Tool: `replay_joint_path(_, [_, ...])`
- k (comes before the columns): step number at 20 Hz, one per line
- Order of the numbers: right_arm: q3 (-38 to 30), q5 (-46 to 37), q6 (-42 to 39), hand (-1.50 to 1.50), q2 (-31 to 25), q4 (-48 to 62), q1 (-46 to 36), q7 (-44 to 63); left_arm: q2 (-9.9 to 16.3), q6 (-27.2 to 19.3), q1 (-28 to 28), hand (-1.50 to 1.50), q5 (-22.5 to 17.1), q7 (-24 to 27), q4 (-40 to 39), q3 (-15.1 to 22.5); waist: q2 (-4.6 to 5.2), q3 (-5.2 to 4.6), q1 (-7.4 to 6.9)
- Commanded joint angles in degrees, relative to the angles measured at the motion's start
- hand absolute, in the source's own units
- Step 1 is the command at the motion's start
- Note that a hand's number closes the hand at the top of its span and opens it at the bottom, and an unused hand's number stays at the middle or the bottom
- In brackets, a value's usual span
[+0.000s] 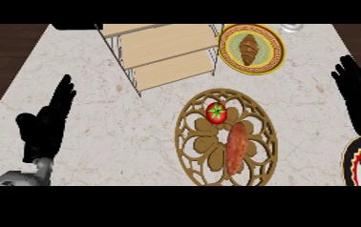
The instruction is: Pick the sweet potato from the placemat and place it in the tiered shelf
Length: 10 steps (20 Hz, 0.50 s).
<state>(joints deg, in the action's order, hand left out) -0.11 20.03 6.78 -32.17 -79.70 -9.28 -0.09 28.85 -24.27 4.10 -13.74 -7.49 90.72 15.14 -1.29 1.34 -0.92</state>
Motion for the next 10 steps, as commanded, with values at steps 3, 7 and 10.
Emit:
replay_joint_path(3, [-3.9, -3.4, 7.6, 1.5, -1.2, -10.1, 7.9, -1.4, -0.6, 3.7, -3.9, 0.0, -4.7, 0.0, -4.6, -3.3, 0.88, -1.49, 2.61])
replay_joint_path(7, [-3.0, -17.5, 14.5, 1.5, -10.3, -2.5, 19.3, 4.8, -2.7, 3.3, -6.1, 0.0, -7.5, -4.6, -5.5, -2.2, 2.79, -2.63, 6.11])
replay_joint_path(10, [-3.3, -10.7, 21.9, 1.5, 3.3, -12.2, 27.5, 6.6, -3.7, 6.8, -7.9, 0.0, -10.6, -6.1, -5.8, -1.6, 0.7, -1.55, 4.85])
